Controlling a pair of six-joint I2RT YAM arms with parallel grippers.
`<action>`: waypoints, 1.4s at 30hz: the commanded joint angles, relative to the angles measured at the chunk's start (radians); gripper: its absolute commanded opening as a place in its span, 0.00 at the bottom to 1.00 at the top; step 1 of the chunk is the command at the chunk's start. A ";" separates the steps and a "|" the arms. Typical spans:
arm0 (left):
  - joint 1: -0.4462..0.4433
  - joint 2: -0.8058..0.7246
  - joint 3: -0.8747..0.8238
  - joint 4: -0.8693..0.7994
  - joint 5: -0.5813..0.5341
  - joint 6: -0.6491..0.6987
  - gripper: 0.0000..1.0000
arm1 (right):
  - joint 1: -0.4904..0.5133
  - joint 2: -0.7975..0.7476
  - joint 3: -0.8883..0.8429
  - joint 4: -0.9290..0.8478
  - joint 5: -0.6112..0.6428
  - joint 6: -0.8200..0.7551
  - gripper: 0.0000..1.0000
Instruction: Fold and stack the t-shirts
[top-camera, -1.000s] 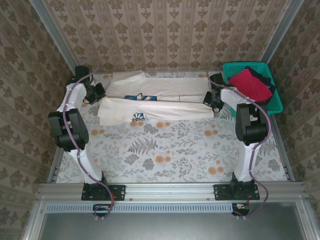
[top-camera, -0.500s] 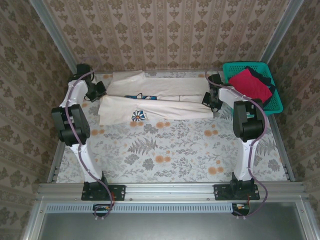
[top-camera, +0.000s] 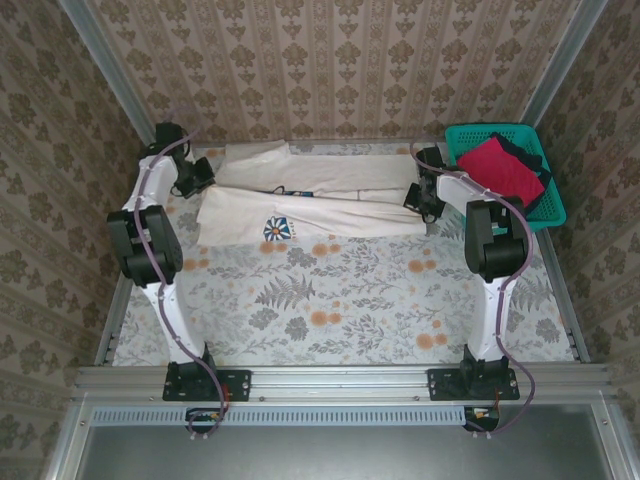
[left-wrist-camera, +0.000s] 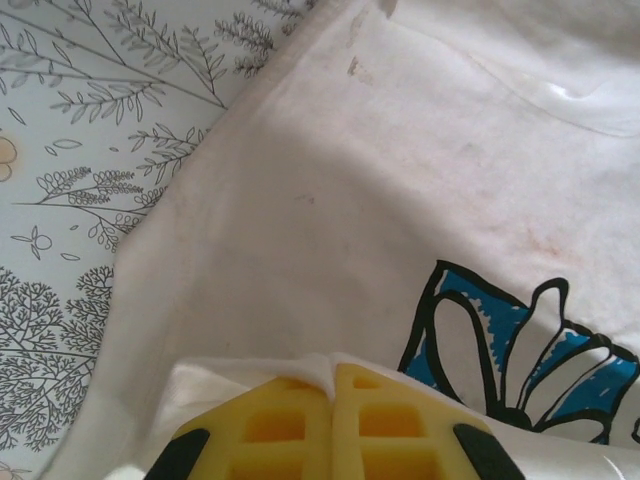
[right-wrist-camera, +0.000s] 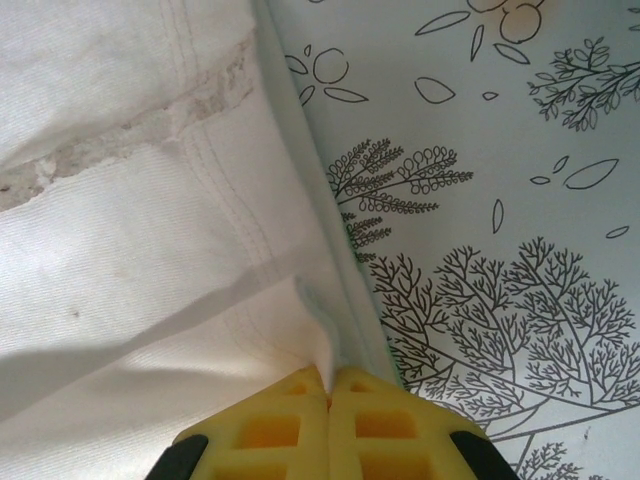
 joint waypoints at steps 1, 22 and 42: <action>0.016 0.031 0.032 -0.009 -0.010 0.022 0.00 | -0.014 0.030 0.013 -0.036 0.012 0.002 0.00; -0.035 -0.323 -0.409 0.252 -0.076 -0.119 1.00 | 0.082 -0.330 -0.247 0.192 -0.002 -0.059 0.79; 0.015 -0.348 -0.923 0.655 0.066 -0.318 1.00 | 0.054 -0.245 -0.431 0.184 -0.114 0.110 0.73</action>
